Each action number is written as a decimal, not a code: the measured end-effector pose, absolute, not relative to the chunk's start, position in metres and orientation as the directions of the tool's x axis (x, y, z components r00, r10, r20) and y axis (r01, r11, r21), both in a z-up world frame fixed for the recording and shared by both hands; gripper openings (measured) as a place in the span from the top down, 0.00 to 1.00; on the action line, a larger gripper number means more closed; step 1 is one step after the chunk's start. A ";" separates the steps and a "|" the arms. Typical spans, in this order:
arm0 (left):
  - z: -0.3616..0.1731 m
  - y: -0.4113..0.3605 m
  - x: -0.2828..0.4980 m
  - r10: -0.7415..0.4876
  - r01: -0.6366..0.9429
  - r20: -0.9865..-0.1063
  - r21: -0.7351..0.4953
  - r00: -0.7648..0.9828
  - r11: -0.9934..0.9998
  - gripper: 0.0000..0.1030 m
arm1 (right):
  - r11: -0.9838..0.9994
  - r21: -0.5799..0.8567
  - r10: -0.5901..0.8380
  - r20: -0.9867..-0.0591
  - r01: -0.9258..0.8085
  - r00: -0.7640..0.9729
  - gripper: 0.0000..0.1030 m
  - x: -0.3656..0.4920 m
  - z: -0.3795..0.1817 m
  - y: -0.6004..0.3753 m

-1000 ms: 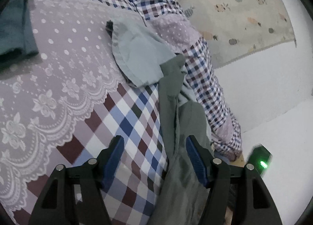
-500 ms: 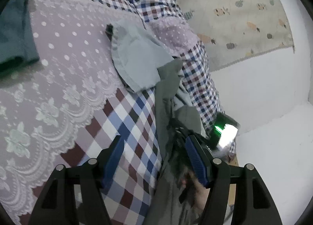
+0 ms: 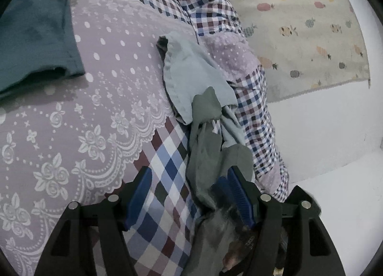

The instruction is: Fold clothes

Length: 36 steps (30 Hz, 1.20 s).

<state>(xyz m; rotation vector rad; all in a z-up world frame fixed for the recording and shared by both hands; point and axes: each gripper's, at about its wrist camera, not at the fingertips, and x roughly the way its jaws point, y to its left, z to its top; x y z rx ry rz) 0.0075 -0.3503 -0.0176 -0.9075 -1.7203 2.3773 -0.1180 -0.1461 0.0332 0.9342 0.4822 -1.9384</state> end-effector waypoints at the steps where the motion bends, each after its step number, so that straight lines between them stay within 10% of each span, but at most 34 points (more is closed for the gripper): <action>1: -0.018 -0.351 0.008 0.383 0.277 -0.417 -0.887 -0.824 -0.369 0.33 | -0.566 0.083 -0.579 -0.748 0.820 -0.324 0.55 -0.129 0.040 -0.138; 7: -0.018 -0.354 0.009 0.368 0.280 -0.412 -0.890 -0.833 -0.361 0.33 | -0.718 0.272 -0.602 -0.705 0.640 -0.375 0.53 -0.188 0.050 -0.133; 14: -0.013 -0.364 0.011 0.375 0.239 -0.379 -0.898 -0.846 -0.370 0.37 | -0.712 0.032 -0.450 -0.788 0.702 -0.421 0.57 -0.174 0.020 -0.206; 16: -0.010 -0.370 0.013 0.351 0.245 -0.384 -0.892 -0.854 -0.381 0.37 | -0.701 -0.003 -0.438 -0.788 0.713 -0.434 0.96 -0.169 0.013 -0.216; 22: -0.014 -0.391 0.021 0.307 0.288 -0.413 -0.880 -0.857 -0.379 0.37 | -0.336 -0.214 -0.543 -0.752 0.917 -0.374 0.95 -0.068 0.017 -0.239; 26: -0.013 -0.388 0.017 0.294 0.310 -0.463 -0.841 -0.836 -0.443 0.37 | -0.179 -0.214 -0.511 -0.814 0.960 -0.277 0.84 -0.028 0.010 -0.227; 32: 0.000 -0.357 -0.003 0.218 0.304 -0.597 -0.648 -0.772 -0.698 0.39 | -0.343 0.152 -0.676 -0.725 0.927 -0.132 0.41 -0.064 0.046 -0.165; 36: -0.006 -0.335 -0.026 0.179 0.277 -0.671 -0.513 -0.720 -0.812 0.62 | -0.542 0.249 -0.680 -0.691 0.803 -0.244 0.37 -0.105 0.059 -0.131</action>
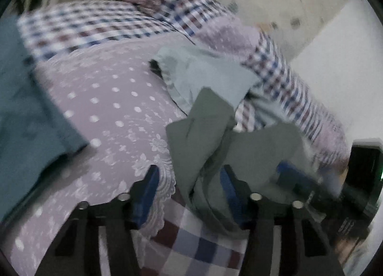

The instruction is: Fold clothes

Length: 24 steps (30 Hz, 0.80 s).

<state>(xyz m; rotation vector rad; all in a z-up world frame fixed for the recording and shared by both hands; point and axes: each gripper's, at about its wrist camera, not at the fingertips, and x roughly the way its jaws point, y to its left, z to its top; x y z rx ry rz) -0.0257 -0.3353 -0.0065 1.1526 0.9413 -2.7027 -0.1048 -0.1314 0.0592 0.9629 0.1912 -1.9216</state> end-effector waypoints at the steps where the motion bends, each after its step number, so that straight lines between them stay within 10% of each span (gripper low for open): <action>1: -0.010 -0.333 -0.030 0.180 0.275 -0.681 -0.504 -0.709 -0.819 0.73 | -0.584 0.270 -0.668 -0.695 0.766 -0.264 0.37 -0.116 0.059 -0.126; 7: -0.016 -0.338 -0.031 0.199 0.308 -0.673 -0.555 -0.713 -0.773 0.91 | -0.678 0.510 -0.701 -0.666 0.529 -0.257 0.37 -0.195 0.046 -0.128; 17: -0.006 -0.349 -0.031 0.219 0.316 -0.679 -0.571 -0.701 -0.758 0.88 | -0.765 0.526 -0.630 -0.732 0.371 -0.260 0.50 -0.274 -0.003 -0.177; 19: -0.001 -0.359 -0.025 0.210 0.323 -0.658 -0.591 -0.723 -0.740 0.76 | -0.793 0.432 -0.575 -0.763 0.430 -0.295 0.97 -0.270 0.001 -0.194; 24: 0.016 -0.384 -0.004 0.189 0.299 -0.563 -0.659 -0.804 -0.691 0.38 | -0.741 0.267 -0.585 -0.708 0.616 -0.396 0.97 -0.236 0.045 -0.234</action>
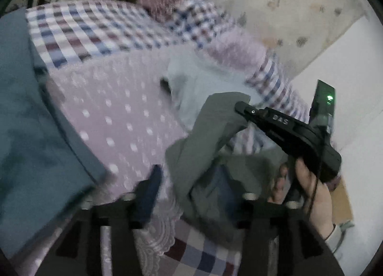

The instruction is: Fold clothes

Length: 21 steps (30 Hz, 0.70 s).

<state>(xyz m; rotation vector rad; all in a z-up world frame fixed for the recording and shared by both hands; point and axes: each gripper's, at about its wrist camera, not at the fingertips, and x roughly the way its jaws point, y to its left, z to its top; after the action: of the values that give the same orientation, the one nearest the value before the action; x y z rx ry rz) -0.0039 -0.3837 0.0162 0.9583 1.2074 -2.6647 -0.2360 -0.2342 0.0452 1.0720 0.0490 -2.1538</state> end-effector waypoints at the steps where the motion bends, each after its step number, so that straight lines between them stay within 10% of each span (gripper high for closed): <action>1: 0.019 -0.388 0.001 0.187 0.287 -0.539 -0.673 -0.821 -0.681 0.38 | -0.703 0.264 -0.618 -0.686 0.660 -0.383 0.97 -0.225 0.058 -0.244; 8: 0.017 -0.441 0.040 0.094 0.327 -0.434 -0.788 -0.896 -0.522 0.38 | -0.311 0.179 -0.761 -0.635 0.933 -0.132 0.94 -0.113 0.125 -0.339; 11: -0.001 -0.466 0.051 0.098 0.356 -0.433 -0.833 -0.896 -0.424 0.38 | -0.209 0.126 -0.758 -0.648 0.970 -0.080 0.55 -0.077 0.134 -0.360; 21: -0.020 -0.484 0.056 0.134 0.316 -0.365 -0.904 -0.921 -0.289 0.38 | -0.451 0.162 -0.726 -0.638 0.878 -0.255 0.41 -0.112 0.131 -0.258</action>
<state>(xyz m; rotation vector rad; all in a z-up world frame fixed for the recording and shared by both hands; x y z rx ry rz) 0.0561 -0.4840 -0.0196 0.5743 1.7986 -2.3639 -0.1116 -0.2579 0.1307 0.8011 0.2735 -1.8866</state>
